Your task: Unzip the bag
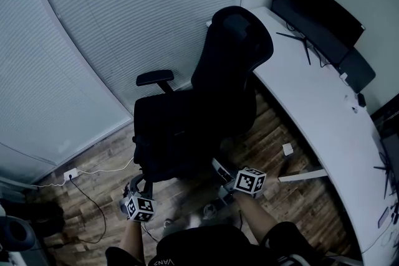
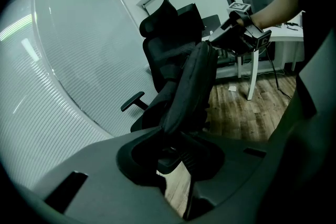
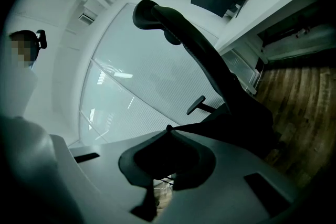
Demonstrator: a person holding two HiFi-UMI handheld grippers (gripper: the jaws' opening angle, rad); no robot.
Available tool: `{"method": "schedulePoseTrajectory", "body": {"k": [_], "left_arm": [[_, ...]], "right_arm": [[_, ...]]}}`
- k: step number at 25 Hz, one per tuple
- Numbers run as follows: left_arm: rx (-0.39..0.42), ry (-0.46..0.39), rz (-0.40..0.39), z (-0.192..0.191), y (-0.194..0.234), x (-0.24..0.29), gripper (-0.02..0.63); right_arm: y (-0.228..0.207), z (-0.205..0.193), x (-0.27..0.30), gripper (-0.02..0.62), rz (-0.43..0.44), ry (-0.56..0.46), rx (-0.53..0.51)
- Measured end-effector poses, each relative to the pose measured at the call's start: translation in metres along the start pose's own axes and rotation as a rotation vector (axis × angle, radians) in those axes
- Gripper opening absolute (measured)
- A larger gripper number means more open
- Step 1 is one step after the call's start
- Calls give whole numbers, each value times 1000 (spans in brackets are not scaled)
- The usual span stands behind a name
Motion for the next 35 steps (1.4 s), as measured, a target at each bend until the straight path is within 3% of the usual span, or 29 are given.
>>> {"method": "schedulePoseTrajectory", "body": {"k": [8,19,28,35], "left_arm": [[-18,21,-9,-2,2,2,86],[-1,17,-45,-5,1,-1,87],[17,-15,-90,-14,2,-7,103],[-22,-39,-107,-19,3,-9,109]], "right_arm": [[0,-1,2,46,-24,-4,-10],[19,-11,-6,46,-56,-14,-102],[31,-34,-14,48,-127,-53,-142],[37,-46,-19,49,-199,-89,-173]]}}
Point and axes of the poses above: the fingertips, and each gripper's own axes: x forward along the fingers, y to its left, z out of its top, the point moved 7 cm from there along -x, backward along the fingers, and after that the axes turned 5 degrees about -y, right-handed, at the moved point
